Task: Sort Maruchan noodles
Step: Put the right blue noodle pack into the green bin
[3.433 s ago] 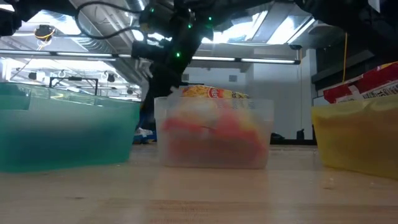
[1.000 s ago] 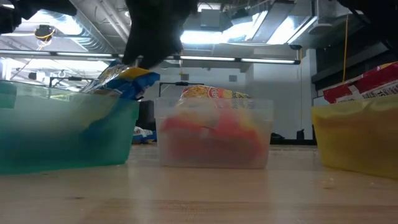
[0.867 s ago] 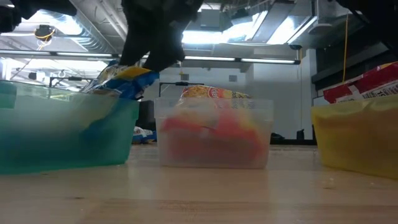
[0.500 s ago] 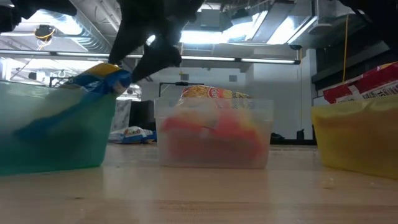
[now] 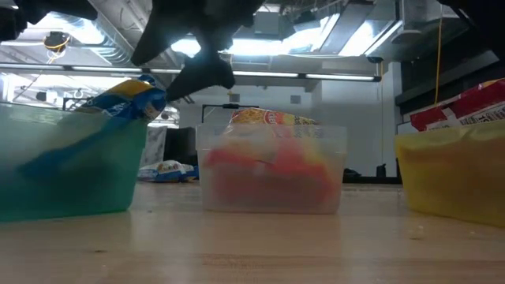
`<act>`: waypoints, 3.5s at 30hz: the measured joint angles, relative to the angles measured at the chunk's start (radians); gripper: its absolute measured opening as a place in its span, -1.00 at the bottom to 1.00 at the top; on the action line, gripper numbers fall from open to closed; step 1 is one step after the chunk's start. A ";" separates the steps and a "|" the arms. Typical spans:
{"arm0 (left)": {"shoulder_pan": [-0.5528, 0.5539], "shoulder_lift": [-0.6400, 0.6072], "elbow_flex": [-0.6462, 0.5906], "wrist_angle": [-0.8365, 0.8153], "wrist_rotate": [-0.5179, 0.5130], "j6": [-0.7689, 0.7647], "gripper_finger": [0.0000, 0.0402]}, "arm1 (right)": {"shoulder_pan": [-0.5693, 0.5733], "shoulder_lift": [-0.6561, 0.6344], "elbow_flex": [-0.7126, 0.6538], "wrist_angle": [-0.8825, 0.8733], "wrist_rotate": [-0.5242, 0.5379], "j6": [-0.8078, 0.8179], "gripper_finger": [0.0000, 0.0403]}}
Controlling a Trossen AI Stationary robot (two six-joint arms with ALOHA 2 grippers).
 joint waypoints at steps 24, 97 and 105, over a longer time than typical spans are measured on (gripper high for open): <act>0.000 0.000 0.000 0.000 -0.008 0.006 -0.91 | 0.005 0.001 -0.186 0.271 -0.059 0.078 0.24; 0.000 0.000 0.000 -0.012 -0.022 0.008 -0.91 | -0.106 0.083 -0.098 0.469 -0.661 -0.230 -0.68; 0.000 0.000 0.000 -0.022 -0.022 0.008 -0.91 | -0.114 0.101 -0.098 0.487 -0.668 -0.209 -0.68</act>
